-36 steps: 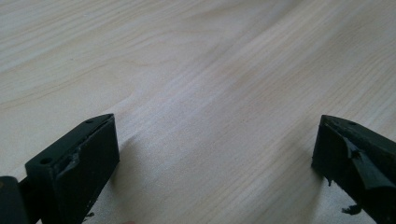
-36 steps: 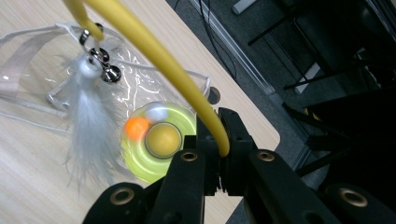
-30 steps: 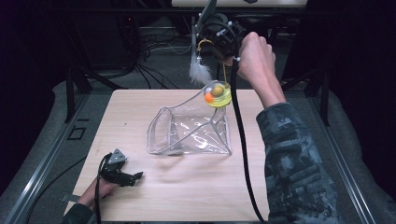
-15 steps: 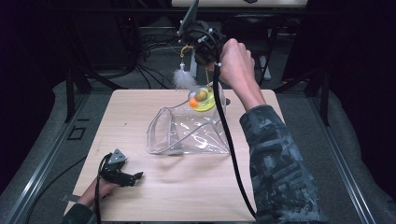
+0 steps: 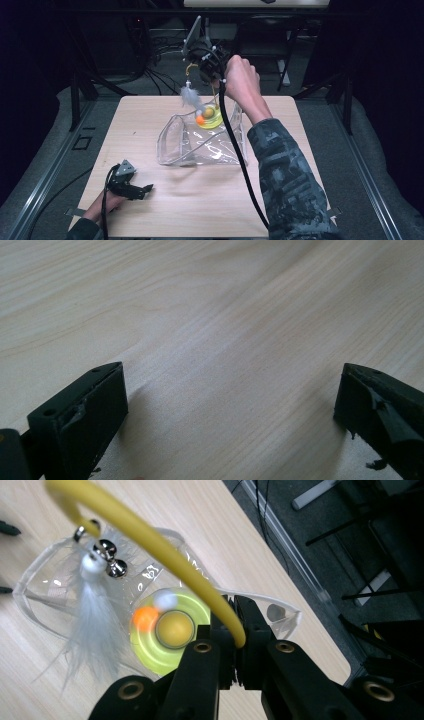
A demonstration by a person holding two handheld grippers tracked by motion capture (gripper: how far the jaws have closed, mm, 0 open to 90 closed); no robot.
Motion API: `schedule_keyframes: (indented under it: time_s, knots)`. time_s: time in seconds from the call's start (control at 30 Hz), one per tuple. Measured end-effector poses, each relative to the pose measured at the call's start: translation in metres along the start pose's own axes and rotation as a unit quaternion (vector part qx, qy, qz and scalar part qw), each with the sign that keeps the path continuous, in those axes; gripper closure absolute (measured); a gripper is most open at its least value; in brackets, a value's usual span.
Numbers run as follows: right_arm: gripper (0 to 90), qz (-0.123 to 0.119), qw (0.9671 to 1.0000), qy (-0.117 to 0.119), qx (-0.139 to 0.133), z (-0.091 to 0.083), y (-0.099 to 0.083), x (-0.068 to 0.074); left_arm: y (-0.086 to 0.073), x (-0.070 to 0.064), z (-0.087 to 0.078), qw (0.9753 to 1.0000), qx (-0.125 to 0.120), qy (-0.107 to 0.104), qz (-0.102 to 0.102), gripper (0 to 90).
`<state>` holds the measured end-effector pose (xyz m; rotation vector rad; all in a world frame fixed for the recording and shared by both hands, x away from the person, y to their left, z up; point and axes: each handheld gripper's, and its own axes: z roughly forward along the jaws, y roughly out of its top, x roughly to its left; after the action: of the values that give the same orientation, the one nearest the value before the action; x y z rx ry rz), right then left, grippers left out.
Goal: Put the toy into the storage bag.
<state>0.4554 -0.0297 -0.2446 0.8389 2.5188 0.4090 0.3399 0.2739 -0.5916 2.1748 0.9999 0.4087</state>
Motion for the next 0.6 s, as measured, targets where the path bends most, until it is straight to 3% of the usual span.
schedule_keyframes:
  time_s: [0.6]
  knots:
    - [87.7, -0.007, 0.9988, 0.022, 0.042, 0.052, -0.022, 0.011, 0.0, 0.0, 0.0, 1.0, 0.0, 0.0, 0.0, 0.4]
